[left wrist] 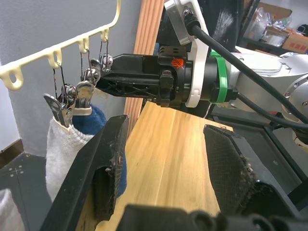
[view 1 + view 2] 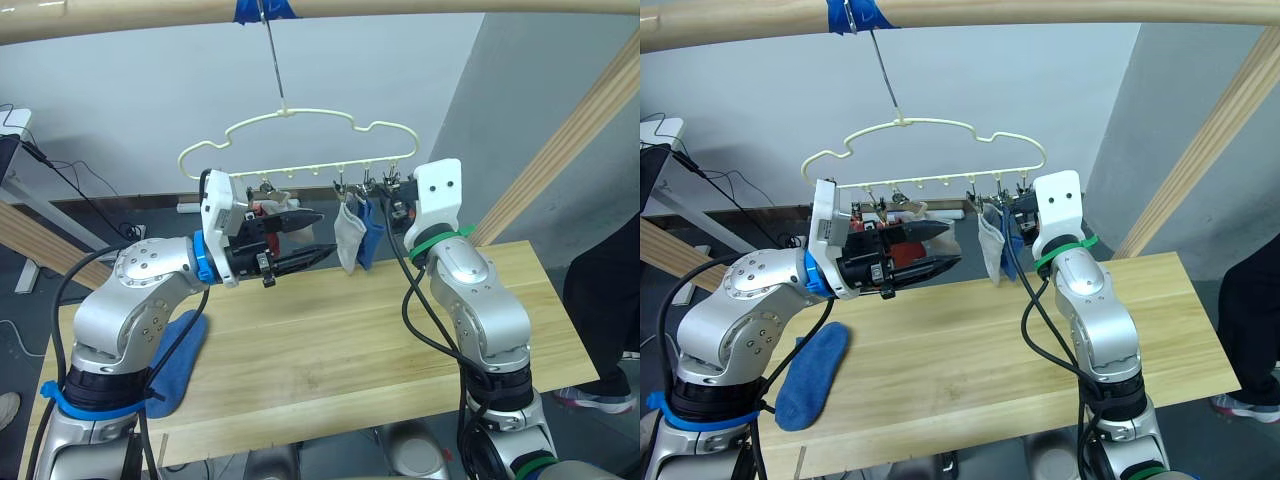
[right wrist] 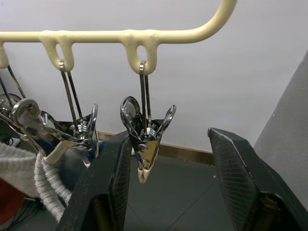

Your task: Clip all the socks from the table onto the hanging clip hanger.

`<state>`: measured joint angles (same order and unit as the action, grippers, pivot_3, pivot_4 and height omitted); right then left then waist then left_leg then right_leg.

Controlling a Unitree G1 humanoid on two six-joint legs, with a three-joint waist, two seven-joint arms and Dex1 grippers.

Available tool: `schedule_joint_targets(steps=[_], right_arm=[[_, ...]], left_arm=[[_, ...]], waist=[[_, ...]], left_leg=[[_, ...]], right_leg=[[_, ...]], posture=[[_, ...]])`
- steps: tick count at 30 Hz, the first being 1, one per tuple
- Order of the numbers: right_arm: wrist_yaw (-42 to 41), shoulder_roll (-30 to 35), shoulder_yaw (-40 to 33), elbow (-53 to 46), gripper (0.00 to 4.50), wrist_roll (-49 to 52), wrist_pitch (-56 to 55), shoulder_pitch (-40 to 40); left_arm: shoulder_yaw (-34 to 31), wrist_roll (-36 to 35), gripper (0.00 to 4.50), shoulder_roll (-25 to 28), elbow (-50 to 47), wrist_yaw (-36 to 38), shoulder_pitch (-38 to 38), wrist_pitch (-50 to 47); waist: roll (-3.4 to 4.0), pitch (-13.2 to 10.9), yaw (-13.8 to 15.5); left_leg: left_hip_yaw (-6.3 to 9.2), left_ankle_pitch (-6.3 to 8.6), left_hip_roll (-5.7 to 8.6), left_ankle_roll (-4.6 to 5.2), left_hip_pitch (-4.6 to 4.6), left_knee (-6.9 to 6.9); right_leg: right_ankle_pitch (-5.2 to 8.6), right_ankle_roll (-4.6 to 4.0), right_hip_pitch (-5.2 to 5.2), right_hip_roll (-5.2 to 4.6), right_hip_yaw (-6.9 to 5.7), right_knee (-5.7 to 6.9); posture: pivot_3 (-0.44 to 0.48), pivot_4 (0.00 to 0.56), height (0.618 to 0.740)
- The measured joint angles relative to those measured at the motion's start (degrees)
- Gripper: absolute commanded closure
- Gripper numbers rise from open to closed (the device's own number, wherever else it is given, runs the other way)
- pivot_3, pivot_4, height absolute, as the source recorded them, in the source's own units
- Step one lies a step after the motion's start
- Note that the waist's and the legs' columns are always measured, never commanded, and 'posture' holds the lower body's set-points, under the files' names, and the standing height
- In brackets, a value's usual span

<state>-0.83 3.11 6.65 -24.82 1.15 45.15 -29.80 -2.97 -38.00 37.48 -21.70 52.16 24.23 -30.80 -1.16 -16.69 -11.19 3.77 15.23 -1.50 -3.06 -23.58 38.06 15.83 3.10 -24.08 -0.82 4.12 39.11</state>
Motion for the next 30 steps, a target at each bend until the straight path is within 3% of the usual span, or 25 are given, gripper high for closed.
schedule_joint_targets(steps=[16, 30], right_arm=[[2.6, -8.6, -3.3, 1.0, 1.93, 0.9, 0.3, -2.1], [4.7, -11.0, -4.6, 1.4, 1.93, 2.3, 1.2, -2.4]], left_arm=[[0.3, 0.4, 1.75, 0.0, 0.1, 0.9, 0.1, 0.1], [0.4, 0.9, 1.75, -0.1, 0.5, 1.2, 0.1, 0.4]], waist=[[0.01, 0.0, -0.1], [0.02, 0.0, -0.1]], left_leg=[[0.0, -0.01, 0.0, -0.02, 0.0, 0.01], [0.01, -0.02, 0.0, -0.03, 0.0, 0.02]], right_leg=[[-0.01, -0.02, -0.01, -0.01, 0.0, 0.05], [-0.02, -0.02, -0.02, -0.01, -0.01, 0.08]], posture=[[-0.245, 0.232, 0.74], [-0.25, 0.233, 0.74]])
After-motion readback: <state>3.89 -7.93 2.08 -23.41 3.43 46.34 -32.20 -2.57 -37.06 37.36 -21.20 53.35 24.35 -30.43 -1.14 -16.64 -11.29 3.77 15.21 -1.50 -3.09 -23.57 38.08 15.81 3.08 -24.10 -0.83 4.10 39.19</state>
